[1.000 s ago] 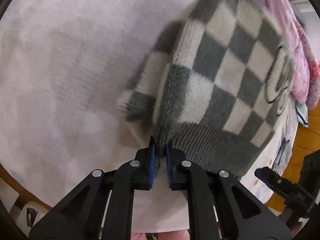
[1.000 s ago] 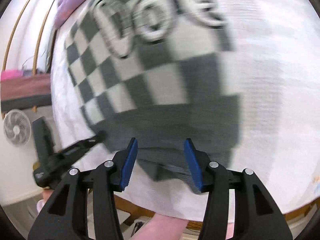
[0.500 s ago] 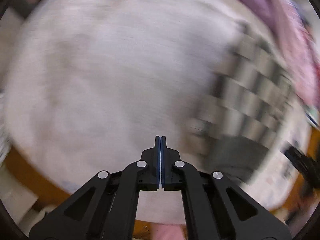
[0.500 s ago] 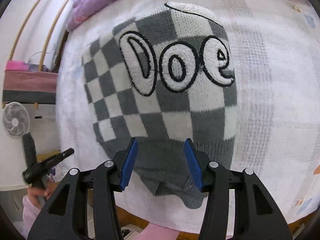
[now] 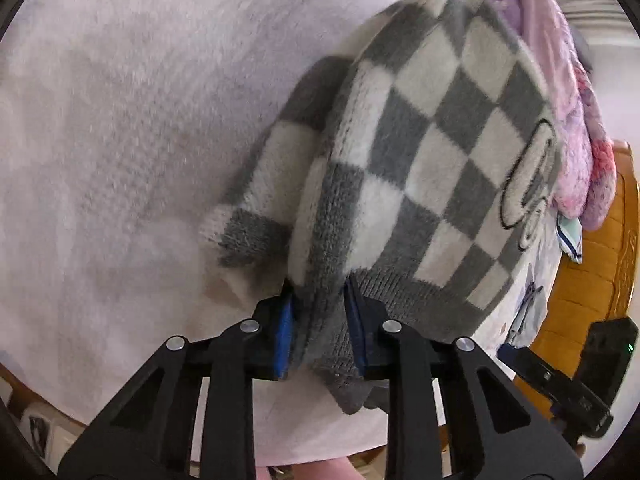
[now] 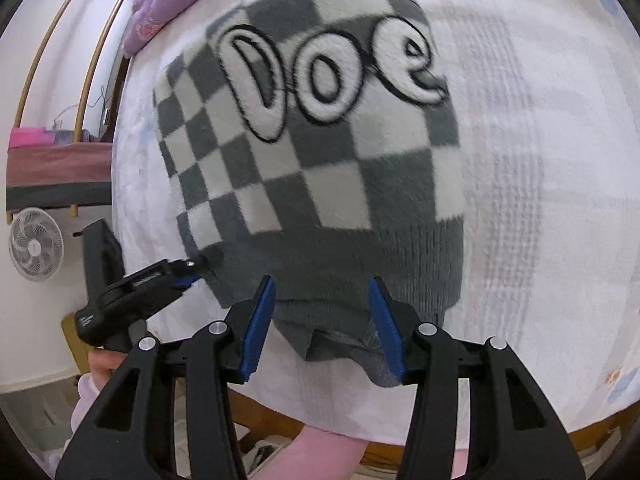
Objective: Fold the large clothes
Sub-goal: 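Lift the held hem with the left tool and fold it over the cardigan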
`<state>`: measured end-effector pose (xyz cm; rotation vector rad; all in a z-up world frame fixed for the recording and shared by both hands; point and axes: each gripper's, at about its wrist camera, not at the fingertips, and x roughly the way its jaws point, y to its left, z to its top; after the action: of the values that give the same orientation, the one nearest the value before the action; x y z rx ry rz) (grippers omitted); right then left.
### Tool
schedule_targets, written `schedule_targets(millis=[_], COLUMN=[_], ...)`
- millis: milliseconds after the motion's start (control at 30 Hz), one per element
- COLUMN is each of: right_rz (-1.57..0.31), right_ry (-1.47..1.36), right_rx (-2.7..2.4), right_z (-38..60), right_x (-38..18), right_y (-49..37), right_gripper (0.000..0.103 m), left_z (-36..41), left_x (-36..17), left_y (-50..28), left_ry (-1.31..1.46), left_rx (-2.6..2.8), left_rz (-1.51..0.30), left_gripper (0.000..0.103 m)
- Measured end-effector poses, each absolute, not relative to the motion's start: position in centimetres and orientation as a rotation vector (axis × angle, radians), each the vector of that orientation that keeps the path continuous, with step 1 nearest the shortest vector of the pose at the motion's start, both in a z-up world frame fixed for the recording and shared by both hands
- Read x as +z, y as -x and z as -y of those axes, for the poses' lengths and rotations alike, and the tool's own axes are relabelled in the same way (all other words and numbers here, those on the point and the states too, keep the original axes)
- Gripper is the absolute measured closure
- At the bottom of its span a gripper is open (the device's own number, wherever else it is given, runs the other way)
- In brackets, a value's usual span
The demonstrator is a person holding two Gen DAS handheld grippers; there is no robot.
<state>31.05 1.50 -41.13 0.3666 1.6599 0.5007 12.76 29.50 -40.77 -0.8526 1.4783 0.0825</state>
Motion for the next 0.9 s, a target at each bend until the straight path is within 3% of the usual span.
schedule_targets(millis=[67, 133, 167, 200, 233, 300, 433, 533, 600, 633, 767, 867, 900], right_rz=[-1.671, -1.675, -1.673, -1.679, -1.689, -1.693, -1.661, -1.698, -1.736, -1.735, -1.835, -1.918, -1.932], right_ry=[-0.389, -0.372, -0.361, -0.352, -0.355, -0.365, -0.378, -0.556, -0.59, -0.551, -0.309, -0.025, 0.029], right_rx=[0.509, 0.533, 0.541, 0.538, 0.54, 0.567, 0.671, 0.803, 0.856, 0.867, 0.914, 0.798, 0.743], right_z=[-1.3, -1.9, -2.3, -2.9, -3.5, -4.6, -6.6, -8.4, -11.1, -12.6, -20.8, -24.4, -24.8], right_x=[-41.6, -42.0, -42.1, -42.3, -42.3, -42.1, -40.6, -39.9, -39.2, -38.7, -38.7, -40.6, -41.6], right_y=[-31.1, -31.3, -31.5, -31.7, -31.9, -32.1, -32.5, -33.7, -35.2, -35.8, -36.7, -35.9, -35.7], right_gripper=[0.057, 0.057, 0.055, 0.054, 0.054, 0.054, 0.054, 0.053, 0.04, 0.034, 0.03, 0.031, 0.038], left_z=[-29.4, -29.8, -29.6, -29.5, -29.5, -29.3, -28.7, -28.2, -28.5, -28.5, -27.1, -27.1, -26.9], left_x=[-40.7, -40.8, -40.9, -40.9, -40.9, -40.7, -37.0, -34.0, -33.1, -32.9, -31.9, -31.4, -31.4], left_y=[-13.3, -14.2, -14.8, -15.1, -15.3, -15.6, -15.2, -13.7, -12.7, -12.5, -12.6, -12.5, -12.3], left_ry=[0.859, 0.848, 0.834, 0.804, 0.766, 0.752, 0.619, 0.581, 0.582, 0.581, 0.54, 0.583, 0.587], left_rx=[0.06, 0.048, 0.048, 0.069, 0.097, 0.104, 0.092, 0.072, 0.067, 0.067, 0.067, 0.074, 0.083], left_rz=[-1.495, -1.497, -1.496, -1.509, -1.527, -1.53, -1.463, -1.397, -1.38, -1.377, -1.358, -1.343, -1.341], left_gripper=[0.078, 0.057, 0.057, 0.061, 0.076, 0.086, 0.087, 0.087, 0.088, 0.088, 0.088, 0.087, 0.088])
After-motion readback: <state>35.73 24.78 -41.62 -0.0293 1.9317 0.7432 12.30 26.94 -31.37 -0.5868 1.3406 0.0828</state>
